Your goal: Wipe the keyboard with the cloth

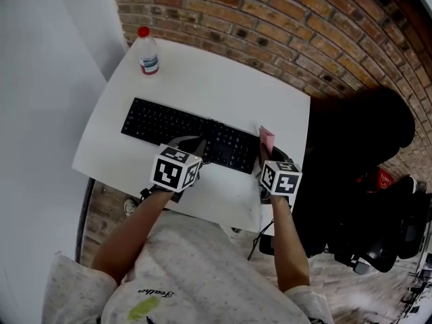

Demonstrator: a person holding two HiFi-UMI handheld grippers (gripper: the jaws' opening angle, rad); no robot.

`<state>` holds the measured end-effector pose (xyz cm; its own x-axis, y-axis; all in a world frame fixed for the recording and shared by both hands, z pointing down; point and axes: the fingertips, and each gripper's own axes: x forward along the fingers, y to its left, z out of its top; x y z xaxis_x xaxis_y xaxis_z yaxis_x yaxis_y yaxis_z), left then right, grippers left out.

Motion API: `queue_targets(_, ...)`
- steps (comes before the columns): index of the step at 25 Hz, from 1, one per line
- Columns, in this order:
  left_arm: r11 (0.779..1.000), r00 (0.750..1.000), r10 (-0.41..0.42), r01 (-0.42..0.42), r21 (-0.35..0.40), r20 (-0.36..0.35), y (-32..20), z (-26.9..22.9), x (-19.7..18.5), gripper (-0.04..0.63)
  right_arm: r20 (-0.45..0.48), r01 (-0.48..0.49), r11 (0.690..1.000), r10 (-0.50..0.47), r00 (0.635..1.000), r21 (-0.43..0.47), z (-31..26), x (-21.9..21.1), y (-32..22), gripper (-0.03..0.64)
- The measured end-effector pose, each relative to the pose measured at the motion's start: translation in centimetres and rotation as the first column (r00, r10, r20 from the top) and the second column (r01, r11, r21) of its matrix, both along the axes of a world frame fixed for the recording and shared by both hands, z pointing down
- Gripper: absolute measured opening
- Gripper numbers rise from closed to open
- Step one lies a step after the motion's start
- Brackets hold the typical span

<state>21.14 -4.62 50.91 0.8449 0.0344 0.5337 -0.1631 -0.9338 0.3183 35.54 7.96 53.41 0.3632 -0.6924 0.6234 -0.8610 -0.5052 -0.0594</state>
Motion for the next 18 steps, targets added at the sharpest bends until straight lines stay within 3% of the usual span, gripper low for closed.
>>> queue_targets(12, 0.997, 0.997, -0.082, 0.082, 0.001, -0.003, -2.2, -0.1, -0.9, -0.003, -0.048, 0.166, 0.982, -0.171, 0.984, -0.091, -0.2, 0.5, -1.2, 0.025)
queue_targets(18, 0.994, 0.993, -0.113, 0.113, 0.006, -0.017, -3.7, -0.8, -1.3, -0.003, -0.146, 0.316, 0.926, -0.348, 0.926, -0.205, -0.8, 1.6, -1.3, 0.023)
